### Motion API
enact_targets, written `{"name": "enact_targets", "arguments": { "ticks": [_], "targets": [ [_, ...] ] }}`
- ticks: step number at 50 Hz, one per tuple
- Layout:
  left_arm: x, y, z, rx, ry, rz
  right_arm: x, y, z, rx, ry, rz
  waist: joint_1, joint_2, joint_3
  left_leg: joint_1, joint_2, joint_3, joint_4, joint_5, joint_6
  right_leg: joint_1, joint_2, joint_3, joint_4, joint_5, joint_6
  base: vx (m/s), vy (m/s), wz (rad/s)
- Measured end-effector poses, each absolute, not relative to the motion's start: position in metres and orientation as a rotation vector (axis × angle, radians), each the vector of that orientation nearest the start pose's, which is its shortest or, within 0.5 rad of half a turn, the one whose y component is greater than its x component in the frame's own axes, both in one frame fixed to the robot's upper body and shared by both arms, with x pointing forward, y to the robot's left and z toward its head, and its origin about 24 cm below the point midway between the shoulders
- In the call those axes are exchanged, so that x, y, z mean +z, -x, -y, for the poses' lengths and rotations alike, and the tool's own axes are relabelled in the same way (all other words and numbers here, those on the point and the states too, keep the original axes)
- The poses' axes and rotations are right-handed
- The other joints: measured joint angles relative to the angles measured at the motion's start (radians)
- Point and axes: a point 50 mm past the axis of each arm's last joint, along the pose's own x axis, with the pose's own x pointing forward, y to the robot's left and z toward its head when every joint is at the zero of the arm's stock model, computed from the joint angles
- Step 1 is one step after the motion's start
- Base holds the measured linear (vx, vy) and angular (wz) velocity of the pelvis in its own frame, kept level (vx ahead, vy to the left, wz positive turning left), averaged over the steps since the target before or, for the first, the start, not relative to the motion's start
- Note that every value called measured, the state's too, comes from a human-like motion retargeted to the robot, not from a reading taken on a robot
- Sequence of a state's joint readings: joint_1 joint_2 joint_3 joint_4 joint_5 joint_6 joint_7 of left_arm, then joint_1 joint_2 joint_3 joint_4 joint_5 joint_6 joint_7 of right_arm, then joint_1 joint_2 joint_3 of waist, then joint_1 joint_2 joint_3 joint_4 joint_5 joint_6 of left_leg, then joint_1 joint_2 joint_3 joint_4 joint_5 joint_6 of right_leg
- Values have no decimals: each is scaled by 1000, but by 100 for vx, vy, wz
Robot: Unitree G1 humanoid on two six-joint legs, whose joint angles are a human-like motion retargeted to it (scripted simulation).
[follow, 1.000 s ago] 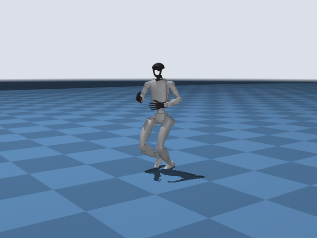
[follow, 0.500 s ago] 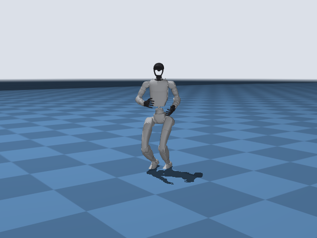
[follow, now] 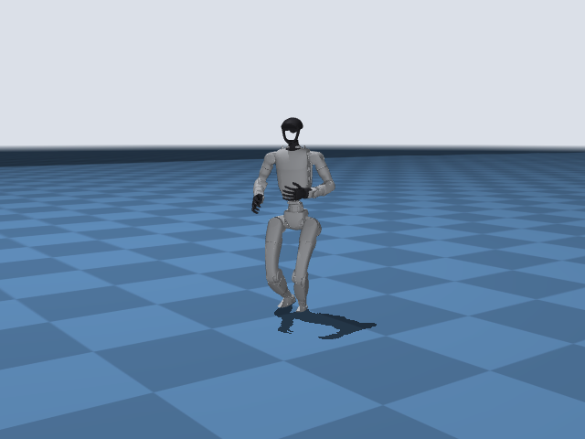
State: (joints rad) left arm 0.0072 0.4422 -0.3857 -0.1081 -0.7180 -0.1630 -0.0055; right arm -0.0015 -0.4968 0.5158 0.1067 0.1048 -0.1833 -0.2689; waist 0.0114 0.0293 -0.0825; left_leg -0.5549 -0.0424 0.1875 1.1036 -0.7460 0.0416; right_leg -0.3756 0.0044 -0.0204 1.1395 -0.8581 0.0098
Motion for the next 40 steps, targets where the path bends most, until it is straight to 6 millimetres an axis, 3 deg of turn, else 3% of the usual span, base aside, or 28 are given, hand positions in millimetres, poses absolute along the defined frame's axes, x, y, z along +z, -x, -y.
{"name": "enact_targets", "arguments": {
  "ticks": [9,17,20,26,34,40],
  "targets": [
    [30,-231,-134,-398,289,-99,7,-227,144,290,399,-27,-22,30,-1,-68,53,-16,-4,32,-1,13,107,73,-57,-15,-31,-21,-8,-4],
    [11,-219,-125,-441,362,-191,13,-232,141,362,441,3,0,81,-16,-186,110,-62,-27,105,-52,-63,195,63,-133,-15,-91,-24,-9,17],
    [8,-214,-123,-451,408,-204,18,-234,141,383,456,19,4,88,-19,-231,106,-72,-58,146,-84,-100,192,33,-147,-15,-104,-23,-7,68],
    [5,-209,-126,-439,489,-217,26,-241,151,369,465,35,4,92,-41,-310,120,1,-125,67,-56,-181,120,-78,-175,12,-90,-23,-1,110],
    [-3,-204,-148,-328,523,-227,43,-249,171,274,441,75,47,130,-58,-261,302,106,94,-83,22,-188,58,-274,-242,61,-58,-24,4,122],
    [-9,-191,-176,-220,453,-231,74,-254,167,248,370,214,76,127,-99,-108,532,198,195,-122,54,-140,15,-423,-315,93,-58,-18,12,145]
  ]
}}
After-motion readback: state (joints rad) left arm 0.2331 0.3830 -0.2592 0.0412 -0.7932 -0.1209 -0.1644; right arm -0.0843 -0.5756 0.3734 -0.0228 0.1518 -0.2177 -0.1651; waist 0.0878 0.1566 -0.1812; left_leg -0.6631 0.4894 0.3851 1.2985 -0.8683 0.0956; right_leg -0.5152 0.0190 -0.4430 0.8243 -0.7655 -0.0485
